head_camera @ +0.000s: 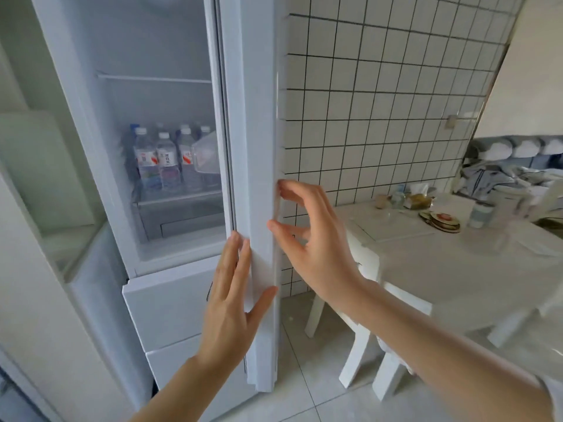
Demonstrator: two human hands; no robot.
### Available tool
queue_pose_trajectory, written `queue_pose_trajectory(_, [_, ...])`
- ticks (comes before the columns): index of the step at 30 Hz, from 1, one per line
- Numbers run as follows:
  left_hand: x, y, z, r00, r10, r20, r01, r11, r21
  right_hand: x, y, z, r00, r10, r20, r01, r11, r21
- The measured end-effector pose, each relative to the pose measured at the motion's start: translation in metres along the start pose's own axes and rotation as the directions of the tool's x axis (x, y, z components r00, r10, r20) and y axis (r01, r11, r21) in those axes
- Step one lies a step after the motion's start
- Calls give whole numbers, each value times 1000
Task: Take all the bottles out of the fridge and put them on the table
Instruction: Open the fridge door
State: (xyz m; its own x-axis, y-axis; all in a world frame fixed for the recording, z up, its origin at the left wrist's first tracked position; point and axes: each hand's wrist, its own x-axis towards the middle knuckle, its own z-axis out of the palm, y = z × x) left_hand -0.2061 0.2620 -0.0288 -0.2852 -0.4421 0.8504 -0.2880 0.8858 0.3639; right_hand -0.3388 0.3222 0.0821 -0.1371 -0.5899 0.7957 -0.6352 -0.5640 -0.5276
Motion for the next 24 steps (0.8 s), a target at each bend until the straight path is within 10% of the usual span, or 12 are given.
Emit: queue_pose_trajectory(24, [68,135,280,942,182,282,-284,879,382,12,174,-273,961,244,-130,-253,966,-58])
